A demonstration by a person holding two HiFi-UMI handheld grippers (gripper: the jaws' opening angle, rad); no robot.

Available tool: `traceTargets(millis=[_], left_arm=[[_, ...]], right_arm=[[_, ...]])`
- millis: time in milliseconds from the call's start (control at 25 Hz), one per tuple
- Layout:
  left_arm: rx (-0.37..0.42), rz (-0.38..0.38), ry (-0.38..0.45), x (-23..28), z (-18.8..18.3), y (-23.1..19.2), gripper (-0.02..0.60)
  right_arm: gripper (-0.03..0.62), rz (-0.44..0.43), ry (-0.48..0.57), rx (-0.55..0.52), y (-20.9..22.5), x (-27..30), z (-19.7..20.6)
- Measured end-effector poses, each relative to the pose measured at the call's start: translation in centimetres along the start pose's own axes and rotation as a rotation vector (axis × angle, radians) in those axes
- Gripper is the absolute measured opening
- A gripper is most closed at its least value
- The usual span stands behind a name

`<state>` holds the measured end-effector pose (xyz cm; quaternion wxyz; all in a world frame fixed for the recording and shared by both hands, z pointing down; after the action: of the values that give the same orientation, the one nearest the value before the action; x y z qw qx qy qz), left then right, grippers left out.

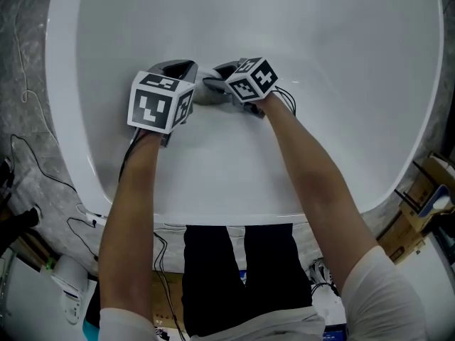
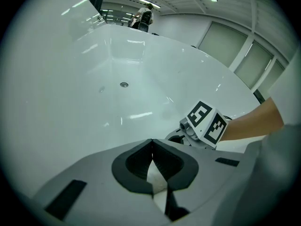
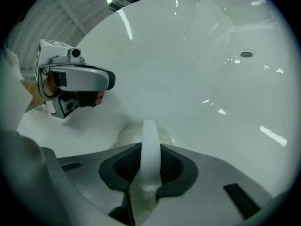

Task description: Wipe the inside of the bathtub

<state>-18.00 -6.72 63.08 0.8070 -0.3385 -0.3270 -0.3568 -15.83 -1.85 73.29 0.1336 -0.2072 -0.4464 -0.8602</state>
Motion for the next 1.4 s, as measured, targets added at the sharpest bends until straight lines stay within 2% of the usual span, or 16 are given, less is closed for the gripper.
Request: traceTargets(millis=[200,360,920,1400], left_arm=[[-0.052,-0.014,0.007,1.2,0.4,-0.6,0.012],[-0.063,-0.023,0.008,2.0,1.1,-1.0,0.012],[0.018,-0.013,-0.025,2.1,1.0,0.2,0.012],[0.043,0.028,-0.053,1.4,1.4,0.8,0.012]], right_arm=[[0.098,0.028,-0.008,-0.010,1.9,0.5,0.6],[0.098,0.064,-0.031,-0.035,3.6,0.8,1.5],[0.098,0.084,-0.093,-0.089,6.1,-1.2,2.7],[0.098,0.095,-0.123,-0.058,7.1,-5.1,4.4]])
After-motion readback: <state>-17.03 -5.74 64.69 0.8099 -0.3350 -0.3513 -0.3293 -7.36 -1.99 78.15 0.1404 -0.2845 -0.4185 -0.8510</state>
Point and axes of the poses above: the fingertips, and each gripper's own axes: x forward along the fingers, y to its right, z out of its underside, the point moved 1 cm from there along -x, backward along the fingers, and after that the axes turned 11 degrees about y, right-handed, at the moved point
